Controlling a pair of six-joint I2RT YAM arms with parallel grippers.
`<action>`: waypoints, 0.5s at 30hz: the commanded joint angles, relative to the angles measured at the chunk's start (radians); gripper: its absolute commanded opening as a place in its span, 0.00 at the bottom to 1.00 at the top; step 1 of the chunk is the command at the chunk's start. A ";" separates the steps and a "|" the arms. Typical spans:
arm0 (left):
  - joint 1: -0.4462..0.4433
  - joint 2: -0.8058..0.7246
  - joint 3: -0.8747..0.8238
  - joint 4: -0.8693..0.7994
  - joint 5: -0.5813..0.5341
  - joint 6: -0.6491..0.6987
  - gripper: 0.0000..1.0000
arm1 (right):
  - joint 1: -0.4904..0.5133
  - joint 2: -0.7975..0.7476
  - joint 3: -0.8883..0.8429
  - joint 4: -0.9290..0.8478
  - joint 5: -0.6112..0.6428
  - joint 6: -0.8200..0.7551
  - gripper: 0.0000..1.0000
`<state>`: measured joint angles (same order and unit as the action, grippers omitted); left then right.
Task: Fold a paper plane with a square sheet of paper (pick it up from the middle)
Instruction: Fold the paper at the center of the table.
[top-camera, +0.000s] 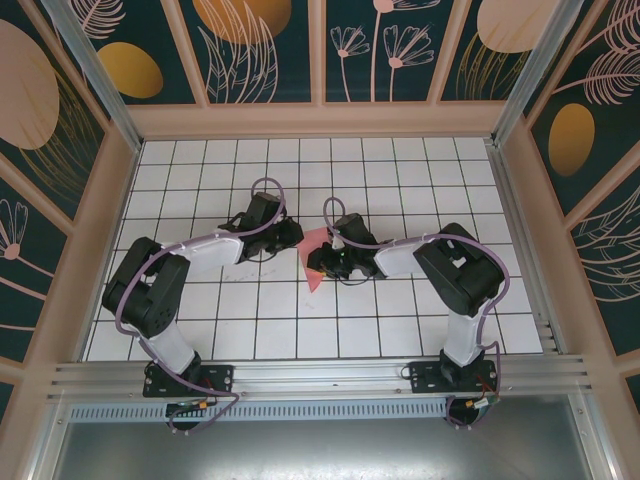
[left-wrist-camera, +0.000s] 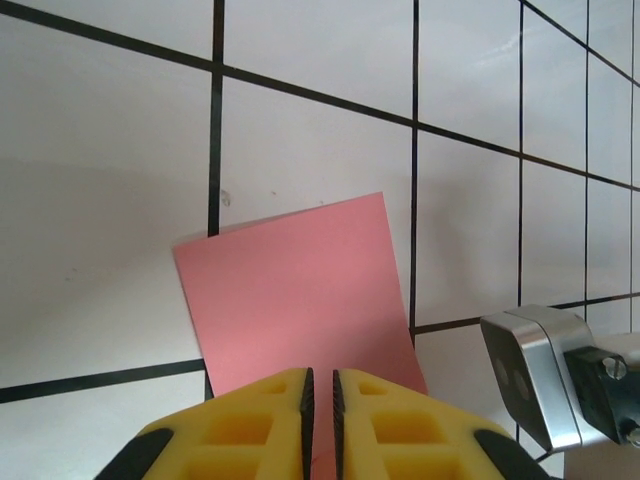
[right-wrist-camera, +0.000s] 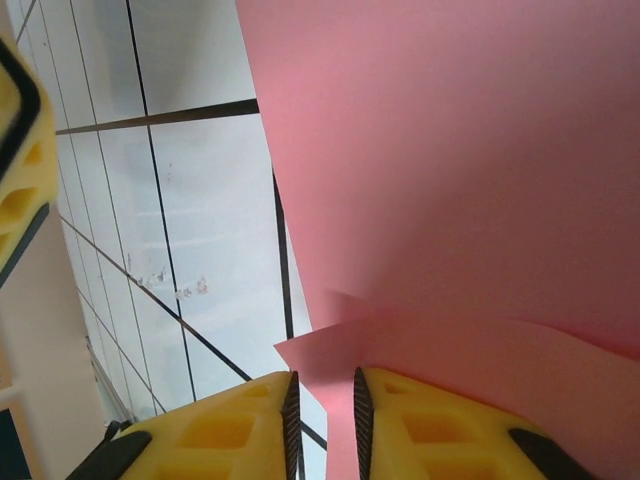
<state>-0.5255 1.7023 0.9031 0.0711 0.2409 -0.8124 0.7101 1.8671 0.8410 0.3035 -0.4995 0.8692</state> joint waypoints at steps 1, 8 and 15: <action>-0.004 -0.019 -0.022 0.024 0.046 0.007 0.15 | 0.008 0.022 -0.014 -0.076 0.048 -0.033 0.22; -0.025 -0.013 -0.049 0.051 0.083 -0.004 0.07 | 0.007 0.024 -0.015 -0.102 0.068 -0.042 0.06; -0.046 -0.003 -0.085 0.093 0.125 -0.028 0.00 | 0.007 0.027 -0.010 -0.129 0.077 -0.056 0.00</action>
<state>-0.5644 1.7023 0.8379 0.1268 0.3336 -0.8238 0.7109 1.8675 0.8406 0.2714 -0.4686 0.8425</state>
